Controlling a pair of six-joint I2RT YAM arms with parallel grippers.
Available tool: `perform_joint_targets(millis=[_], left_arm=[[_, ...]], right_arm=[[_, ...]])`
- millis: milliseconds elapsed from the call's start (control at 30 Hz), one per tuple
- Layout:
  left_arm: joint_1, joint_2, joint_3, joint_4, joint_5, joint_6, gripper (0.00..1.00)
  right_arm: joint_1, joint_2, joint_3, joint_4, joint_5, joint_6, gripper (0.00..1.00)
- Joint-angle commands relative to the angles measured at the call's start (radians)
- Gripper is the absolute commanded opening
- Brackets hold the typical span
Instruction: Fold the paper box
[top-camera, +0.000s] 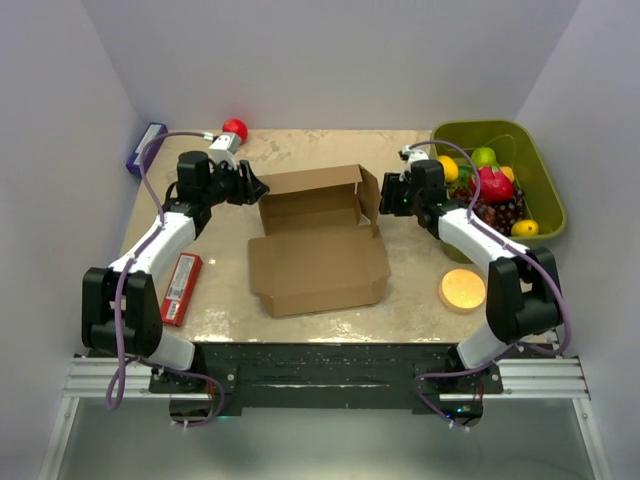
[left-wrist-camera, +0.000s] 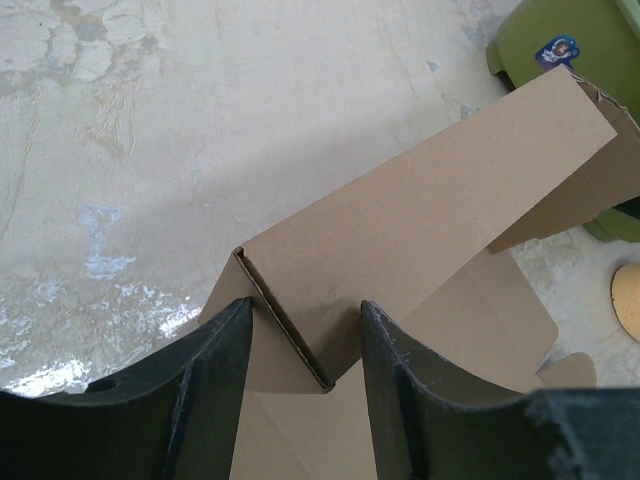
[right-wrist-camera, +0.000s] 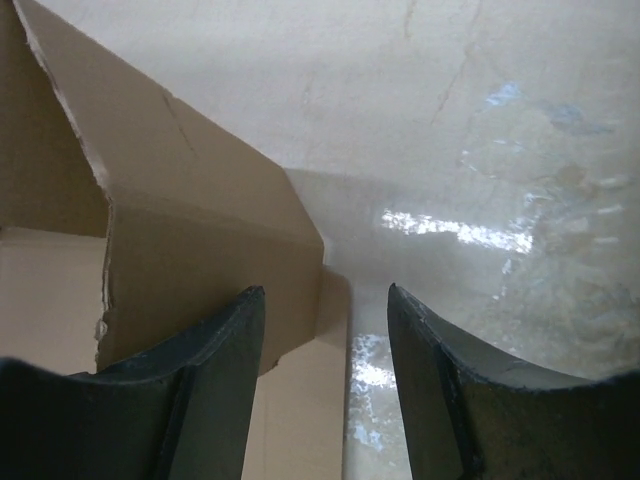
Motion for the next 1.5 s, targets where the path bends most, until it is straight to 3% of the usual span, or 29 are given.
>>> perform_joint_targets(millis=[0,667,1467], left_arm=[[0.002,0.015,0.007,-0.078,-0.017,0.052,0.51],[0.008,0.008,0.014,-0.083,0.000,0.044,0.51],[0.010,0.010,0.016,-0.086,0.008,0.047,0.52]], right_arm=[[0.004,0.018,0.021,0.131,-0.119,-0.065,0.56],[0.007,0.081,-0.031,0.307,-0.334,-0.208,0.62],[0.039,0.153,0.018,0.384,-0.338,-0.294,0.64]])
